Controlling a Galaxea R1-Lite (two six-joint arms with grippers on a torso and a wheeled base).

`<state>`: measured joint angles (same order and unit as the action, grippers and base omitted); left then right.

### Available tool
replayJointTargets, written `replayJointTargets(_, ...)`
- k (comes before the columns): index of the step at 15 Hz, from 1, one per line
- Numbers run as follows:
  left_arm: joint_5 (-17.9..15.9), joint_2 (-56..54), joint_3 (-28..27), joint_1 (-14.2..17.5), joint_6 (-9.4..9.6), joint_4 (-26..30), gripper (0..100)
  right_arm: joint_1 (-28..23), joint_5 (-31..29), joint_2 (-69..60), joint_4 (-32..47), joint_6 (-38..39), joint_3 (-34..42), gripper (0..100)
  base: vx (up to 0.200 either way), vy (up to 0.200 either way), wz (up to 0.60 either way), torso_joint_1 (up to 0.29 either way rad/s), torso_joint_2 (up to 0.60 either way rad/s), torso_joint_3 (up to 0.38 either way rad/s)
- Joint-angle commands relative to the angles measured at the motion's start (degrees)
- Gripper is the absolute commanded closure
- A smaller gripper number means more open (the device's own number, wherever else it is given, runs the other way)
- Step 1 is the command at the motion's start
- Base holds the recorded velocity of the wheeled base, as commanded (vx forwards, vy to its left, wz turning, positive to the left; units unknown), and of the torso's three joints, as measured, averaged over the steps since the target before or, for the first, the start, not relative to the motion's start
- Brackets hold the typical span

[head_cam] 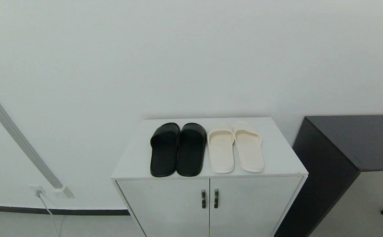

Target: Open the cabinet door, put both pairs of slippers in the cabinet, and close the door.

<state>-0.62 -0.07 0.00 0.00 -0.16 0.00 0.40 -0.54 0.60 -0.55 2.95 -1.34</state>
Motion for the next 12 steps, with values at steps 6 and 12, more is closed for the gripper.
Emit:
replayJointTargets(6,0.09,0.07,0.0,0.0,-0.02,0.0,100,3.03,7.48,29.46,0.02,0.39,-10.7,0,0.0,0.0,0.0,0.0,0.0,0.0)
replayJointTargets(12,0.01,0.07,0.0,0.0,-0.02,0.0,100,23.68,-3.77,58.11,-20.19,5.66,-17.03,0,0.0,0.0,0.0,0.0,0.0,0.0)
